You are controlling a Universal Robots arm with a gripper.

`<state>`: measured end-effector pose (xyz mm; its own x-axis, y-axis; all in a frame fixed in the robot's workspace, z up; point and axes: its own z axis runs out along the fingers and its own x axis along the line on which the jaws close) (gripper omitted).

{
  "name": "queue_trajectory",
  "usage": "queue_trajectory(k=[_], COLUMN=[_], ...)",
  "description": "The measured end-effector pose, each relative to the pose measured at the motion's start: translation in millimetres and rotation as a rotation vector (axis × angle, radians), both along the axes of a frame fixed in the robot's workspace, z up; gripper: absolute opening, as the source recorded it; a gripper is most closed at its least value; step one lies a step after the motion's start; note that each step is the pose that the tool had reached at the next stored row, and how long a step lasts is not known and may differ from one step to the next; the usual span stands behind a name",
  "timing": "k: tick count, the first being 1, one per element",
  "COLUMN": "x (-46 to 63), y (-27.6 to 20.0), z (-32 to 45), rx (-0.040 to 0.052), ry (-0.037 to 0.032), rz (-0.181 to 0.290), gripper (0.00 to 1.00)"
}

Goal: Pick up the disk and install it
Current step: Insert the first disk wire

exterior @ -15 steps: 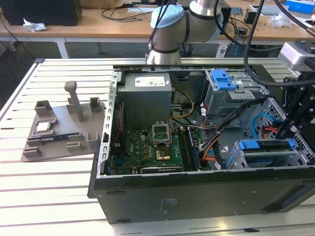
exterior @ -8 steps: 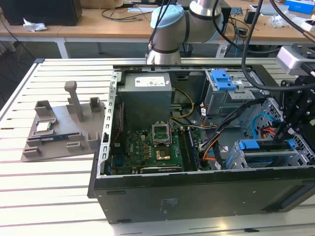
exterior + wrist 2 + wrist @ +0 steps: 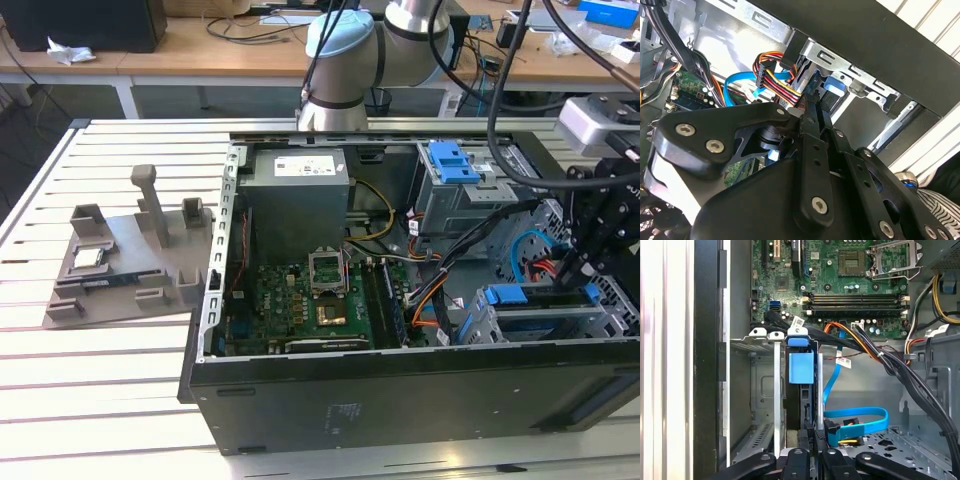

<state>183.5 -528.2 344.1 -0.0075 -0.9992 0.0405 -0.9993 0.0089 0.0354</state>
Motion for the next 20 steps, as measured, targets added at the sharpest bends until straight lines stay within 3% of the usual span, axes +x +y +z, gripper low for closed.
queue_trajectory(k=[20], x=[-1.0], y=[-0.5], z=[1.4], rx=[0.0028], ry=[0.0005], rz=[-0.006], gripper=[0.16])
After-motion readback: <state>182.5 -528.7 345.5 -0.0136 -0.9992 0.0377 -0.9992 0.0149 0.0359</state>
